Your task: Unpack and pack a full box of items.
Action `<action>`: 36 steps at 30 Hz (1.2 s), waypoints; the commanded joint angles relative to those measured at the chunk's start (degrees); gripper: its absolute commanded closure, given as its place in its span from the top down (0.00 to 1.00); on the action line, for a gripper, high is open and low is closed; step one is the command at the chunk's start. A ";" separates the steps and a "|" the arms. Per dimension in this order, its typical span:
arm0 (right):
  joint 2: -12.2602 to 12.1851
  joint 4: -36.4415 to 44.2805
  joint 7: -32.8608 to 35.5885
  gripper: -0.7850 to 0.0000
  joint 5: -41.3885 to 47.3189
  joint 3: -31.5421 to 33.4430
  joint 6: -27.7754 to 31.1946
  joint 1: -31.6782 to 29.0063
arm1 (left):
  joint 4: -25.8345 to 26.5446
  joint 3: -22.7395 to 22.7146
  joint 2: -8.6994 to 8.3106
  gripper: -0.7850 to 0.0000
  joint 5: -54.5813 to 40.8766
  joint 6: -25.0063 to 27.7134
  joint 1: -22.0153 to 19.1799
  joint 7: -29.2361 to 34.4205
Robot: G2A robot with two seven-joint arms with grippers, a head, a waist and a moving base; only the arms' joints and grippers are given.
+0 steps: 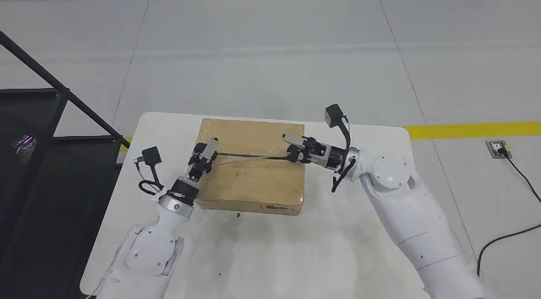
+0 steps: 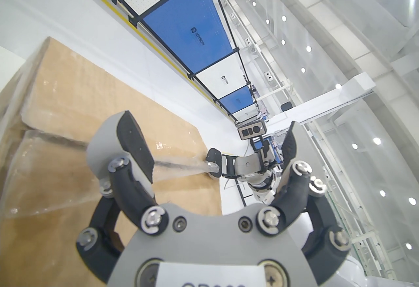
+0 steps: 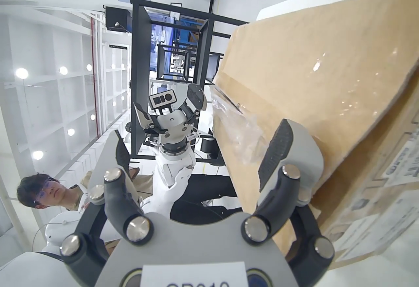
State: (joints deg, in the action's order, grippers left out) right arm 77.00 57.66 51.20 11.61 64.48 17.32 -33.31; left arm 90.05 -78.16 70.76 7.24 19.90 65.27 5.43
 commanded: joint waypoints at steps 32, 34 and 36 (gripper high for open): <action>4.23 -5.14 -2.99 1.00 2.21 -12.28 -6.55 7.40 | -9.11 -11.95 -1.15 1.00 -17.16 1.24 3.84 10.80; 4.27 -5.60 -2.50 1.00 1.70 -12.39 -6.63 7.53 | -9.05 -11.48 -1.16 1.00 -17.13 1.99 4.00 12.26; 4.21 -5.97 -2.54 1.00 -0.01 -12.65 -7.43 7.75 | -9.01 -11.23 -1.19 1.00 -17.11 2.61 4.15 13.45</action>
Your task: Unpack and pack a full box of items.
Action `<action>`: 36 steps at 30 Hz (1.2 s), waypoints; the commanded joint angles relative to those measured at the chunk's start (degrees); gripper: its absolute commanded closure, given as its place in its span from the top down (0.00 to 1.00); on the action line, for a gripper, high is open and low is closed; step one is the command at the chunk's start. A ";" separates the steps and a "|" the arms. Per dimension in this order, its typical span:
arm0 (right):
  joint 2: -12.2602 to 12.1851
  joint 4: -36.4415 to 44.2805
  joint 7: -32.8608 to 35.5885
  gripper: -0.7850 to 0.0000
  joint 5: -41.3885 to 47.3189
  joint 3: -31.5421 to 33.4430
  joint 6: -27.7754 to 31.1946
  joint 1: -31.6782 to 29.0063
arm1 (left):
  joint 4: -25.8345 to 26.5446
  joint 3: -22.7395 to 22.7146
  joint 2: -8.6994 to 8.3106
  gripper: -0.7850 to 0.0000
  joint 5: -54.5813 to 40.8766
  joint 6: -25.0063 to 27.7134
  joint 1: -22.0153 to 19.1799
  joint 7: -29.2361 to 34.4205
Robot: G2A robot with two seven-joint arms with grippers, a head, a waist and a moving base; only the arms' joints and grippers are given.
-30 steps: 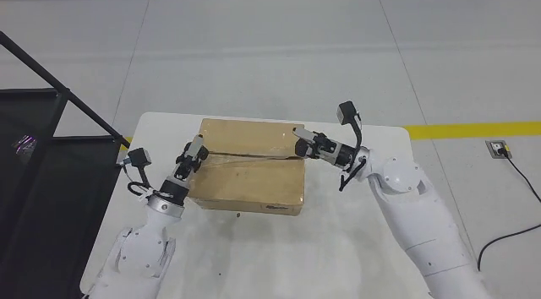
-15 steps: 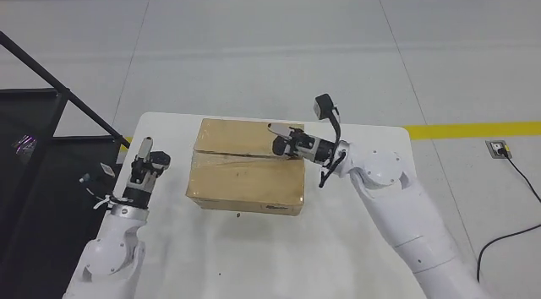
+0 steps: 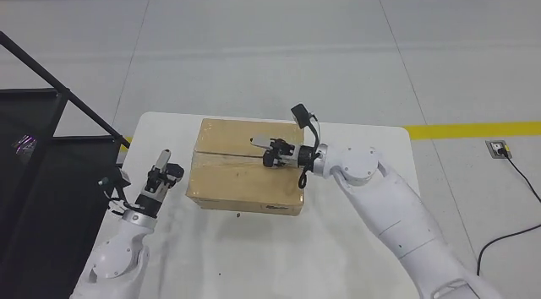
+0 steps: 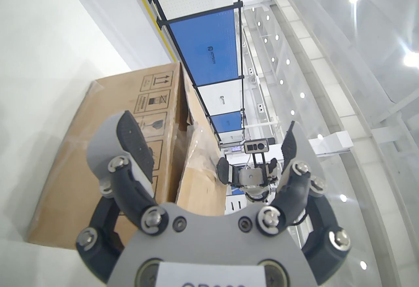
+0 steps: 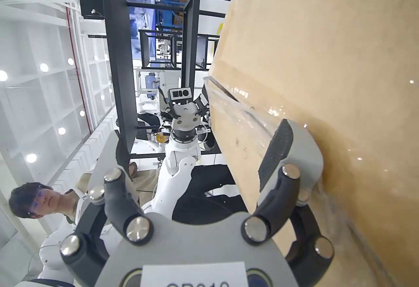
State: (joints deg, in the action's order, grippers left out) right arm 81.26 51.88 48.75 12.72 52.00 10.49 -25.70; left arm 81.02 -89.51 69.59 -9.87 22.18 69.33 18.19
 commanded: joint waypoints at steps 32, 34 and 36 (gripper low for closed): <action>4.69 -3.52 -3.32 1.00 -0.39 -6.21 -2.07 4.05 | 2.67 3.05 0.14 1.00 -0.94 2.50 2.97 3.92; 5.63 -4.54 -3.54 1.00 -0.16 -7.54 -2.27 4.94 | 2.63 2.69 0.08 1.00 -1.19 2.64 3.15 3.95; 6.65 -5.84 -3.81 1.00 0.39 -8.77 -2.31 5.88 | 2.42 2.06 0.01 1.00 -1.67 2.73 3.38 3.91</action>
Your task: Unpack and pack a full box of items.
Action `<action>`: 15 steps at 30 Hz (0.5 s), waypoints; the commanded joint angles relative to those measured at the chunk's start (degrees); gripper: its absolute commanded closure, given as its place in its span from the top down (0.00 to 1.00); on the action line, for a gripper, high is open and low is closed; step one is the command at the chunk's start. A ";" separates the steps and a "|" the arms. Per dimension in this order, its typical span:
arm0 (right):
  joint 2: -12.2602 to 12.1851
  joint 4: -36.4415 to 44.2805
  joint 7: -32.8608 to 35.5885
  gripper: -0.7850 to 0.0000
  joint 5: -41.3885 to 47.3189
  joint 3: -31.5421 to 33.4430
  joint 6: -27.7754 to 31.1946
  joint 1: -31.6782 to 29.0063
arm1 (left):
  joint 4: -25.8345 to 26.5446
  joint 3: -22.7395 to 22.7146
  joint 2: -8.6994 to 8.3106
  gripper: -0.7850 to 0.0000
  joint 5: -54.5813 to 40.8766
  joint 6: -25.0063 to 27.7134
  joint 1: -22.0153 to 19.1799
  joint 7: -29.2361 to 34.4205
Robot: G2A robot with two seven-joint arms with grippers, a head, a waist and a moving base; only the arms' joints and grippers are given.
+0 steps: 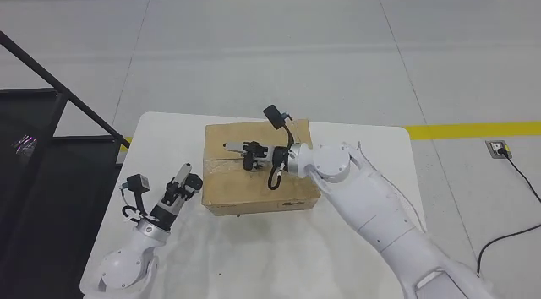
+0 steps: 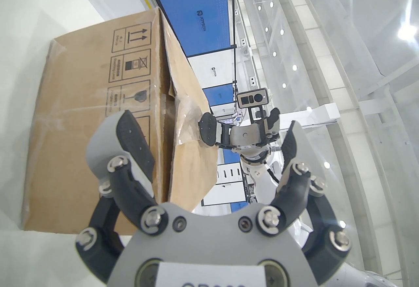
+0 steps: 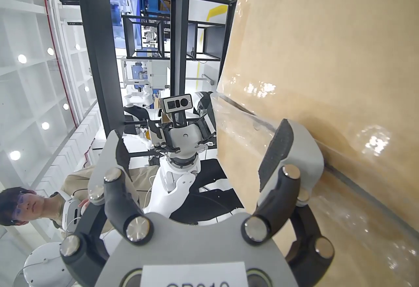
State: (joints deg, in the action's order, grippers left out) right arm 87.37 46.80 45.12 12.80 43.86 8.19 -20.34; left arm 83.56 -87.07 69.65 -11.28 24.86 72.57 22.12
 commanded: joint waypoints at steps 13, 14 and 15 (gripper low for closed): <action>7.88 -11.95 -2.09 1.00 5.61 -6.15 2.50 6.07 | -3.82 -6.81 -0.83 1.00 -4.90 0.90 1.48 -0.10; 8.44 -12.97 -2.47 1.00 6.26 -6.29 2.65 6.30 | -4.08 -7.25 -0.89 1.00 -5.28 0.93 1.45 -0.07; 9.01 -13.88 -2.54 1.00 6.96 -6.43 2.86 6.52 | -4.36 -7.63 -0.94 1.00 -5.70 0.91 1.43 0.01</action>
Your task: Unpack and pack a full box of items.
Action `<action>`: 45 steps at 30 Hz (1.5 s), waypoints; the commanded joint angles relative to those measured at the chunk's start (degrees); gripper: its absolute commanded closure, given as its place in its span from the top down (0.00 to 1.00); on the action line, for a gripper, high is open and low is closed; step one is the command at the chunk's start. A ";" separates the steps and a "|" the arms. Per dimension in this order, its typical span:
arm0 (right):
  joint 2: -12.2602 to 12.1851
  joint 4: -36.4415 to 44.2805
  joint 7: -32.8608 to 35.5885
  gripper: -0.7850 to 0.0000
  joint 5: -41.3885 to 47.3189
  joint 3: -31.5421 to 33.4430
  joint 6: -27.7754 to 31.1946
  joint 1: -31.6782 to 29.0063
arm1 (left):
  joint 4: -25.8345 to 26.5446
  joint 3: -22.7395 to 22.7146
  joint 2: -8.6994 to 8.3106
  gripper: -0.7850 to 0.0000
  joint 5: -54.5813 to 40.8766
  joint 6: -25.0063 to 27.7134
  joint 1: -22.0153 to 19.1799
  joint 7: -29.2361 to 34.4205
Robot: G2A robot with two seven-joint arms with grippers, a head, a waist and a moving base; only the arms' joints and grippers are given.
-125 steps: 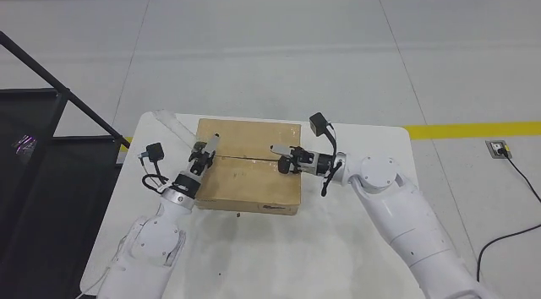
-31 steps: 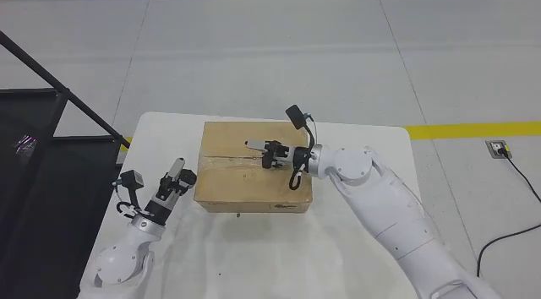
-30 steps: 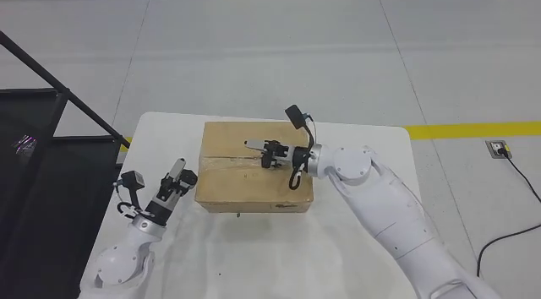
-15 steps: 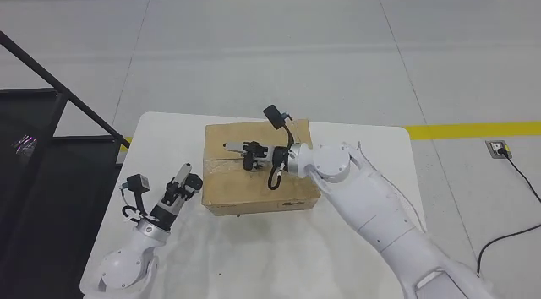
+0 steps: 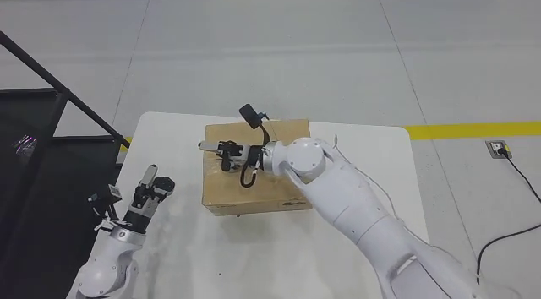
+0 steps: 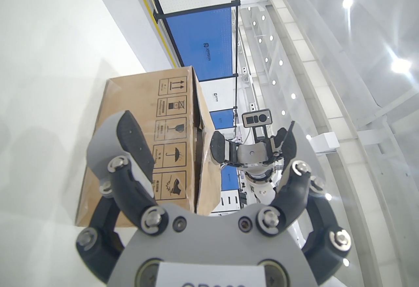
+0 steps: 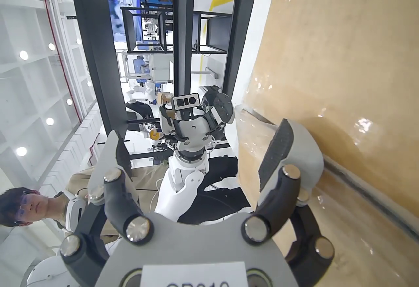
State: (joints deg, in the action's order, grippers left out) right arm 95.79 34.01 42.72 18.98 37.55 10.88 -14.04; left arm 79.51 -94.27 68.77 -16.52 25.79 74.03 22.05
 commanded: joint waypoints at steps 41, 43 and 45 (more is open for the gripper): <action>8.02 -19.21 6.78 1.00 2.47 2.18 11.18 3.88 | -5.35 -1.68 -0.65 1.00 -2.79 -0.88 -3.42 2.84; 7.59 -19.43 6.95 1.00 1.72 2.49 11.68 4.06 | -5.31 -1.44 -0.64 1.00 -2.59 -0.98 -3.60 2.77; 7.10 -19.70 6.90 1.00 1.05 2.87 12.10 4.32 | -5.27 -1.21 -0.63 1.00 -2.39 -1.09 -3.76 2.69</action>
State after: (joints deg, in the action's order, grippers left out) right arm 103.15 14.45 49.71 20.36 40.22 22.76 -9.87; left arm 74.22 -95.61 68.13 -19.02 24.76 70.35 24.80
